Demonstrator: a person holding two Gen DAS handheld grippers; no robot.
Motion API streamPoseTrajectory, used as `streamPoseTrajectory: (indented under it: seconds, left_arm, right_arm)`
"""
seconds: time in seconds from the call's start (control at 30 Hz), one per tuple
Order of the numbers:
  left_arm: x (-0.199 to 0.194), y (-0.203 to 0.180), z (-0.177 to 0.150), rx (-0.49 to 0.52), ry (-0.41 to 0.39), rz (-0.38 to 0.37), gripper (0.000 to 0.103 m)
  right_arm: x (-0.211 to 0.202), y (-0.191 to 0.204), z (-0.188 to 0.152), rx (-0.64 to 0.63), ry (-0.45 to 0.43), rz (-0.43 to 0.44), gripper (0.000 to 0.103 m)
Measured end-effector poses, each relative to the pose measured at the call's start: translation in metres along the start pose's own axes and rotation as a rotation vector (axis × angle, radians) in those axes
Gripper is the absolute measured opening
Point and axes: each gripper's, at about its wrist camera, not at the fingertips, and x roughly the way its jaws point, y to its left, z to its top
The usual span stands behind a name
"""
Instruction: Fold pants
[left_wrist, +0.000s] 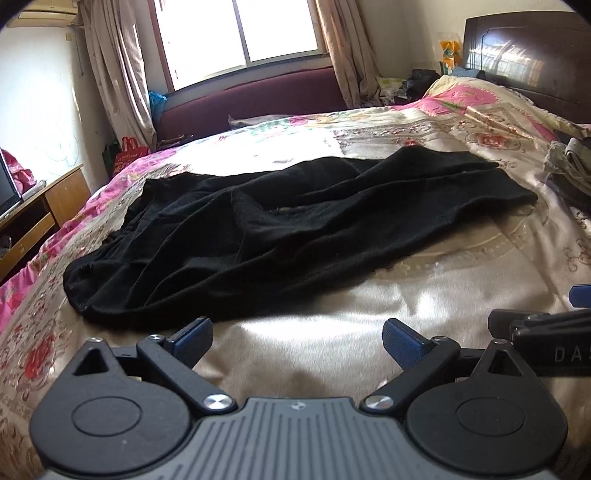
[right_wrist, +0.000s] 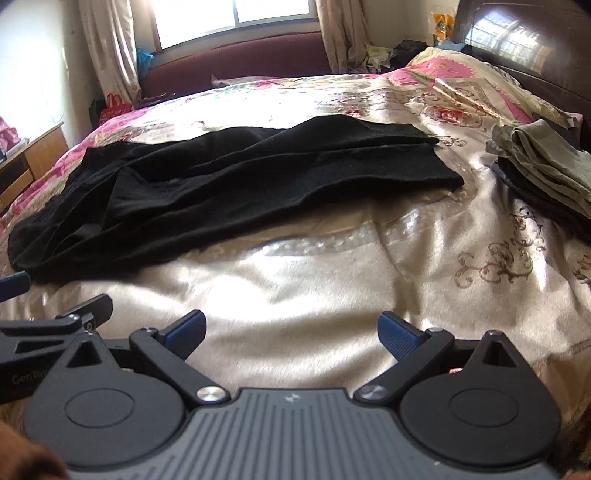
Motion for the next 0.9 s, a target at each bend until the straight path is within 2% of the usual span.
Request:
streamPoseTrajectory:
  seconds: [0.23, 0.3, 0.5, 0.63, 0.67, 0.73, 0.77, 0.8, 0.83, 0.87, 0.9]
  left_arm:
    - [0.046, -0.023, 0.041, 0.055, -0.057, -0.084, 0.103]
    - [0.061, -0.035, 0.05, 0.089, -0.075, -0.106, 0.103]
    - [0.095, -0.061, 0.065, 0.159, -0.092, -0.178, 0.103]
    - [0.109, -0.075, 0.064, 0.207, -0.096, -0.215, 0.103]
    - [0.112, -0.079, 0.064, 0.222, -0.094, -0.218, 0.103]
    - [0.117, -0.085, 0.064, 0.244, -0.09, -0.225, 0.103]
    - [0.118, -0.087, 0.064, 0.251, -0.091, -0.228, 0.103]
    - [0.119, -0.088, 0.065, 0.256, -0.092, -0.23, 0.103]
    - [0.12, -0.089, 0.066, 0.259, -0.093, -0.23, 0.103]
    - [0.122, -0.091, 0.069, 0.261, -0.093, -0.23, 0.103]
    - [0.124, -0.092, 0.07, 0.262, -0.092, -0.231, 0.103]
  right_arm:
    - [0.055, -0.066, 0.065, 0.198, -0.017, -0.075, 0.099]
    - [0.073, -0.084, 0.079, 0.253, -0.014, -0.064, 0.099]
    - [0.128, -0.131, 0.095, 0.484, 0.043, -0.02, 0.099]
    - [0.146, -0.137, 0.107, 0.51, -0.009, -0.032, 0.099]
    - [0.15, -0.138, 0.11, 0.521, -0.021, -0.033, 0.096]
    - [0.158, -0.14, 0.116, 0.532, -0.039, -0.041, 0.077]
    - [0.162, -0.142, 0.119, 0.533, -0.045, -0.049, 0.058]
    - [0.164, -0.145, 0.122, 0.539, -0.047, -0.053, 0.034]
    - [0.166, -0.149, 0.123, 0.553, -0.044, -0.041, 0.022]
    - [0.169, -0.156, 0.124, 0.576, -0.034, -0.008, 0.006]
    - [0.172, -0.163, 0.124, 0.61, -0.023, 0.029, 0.005]
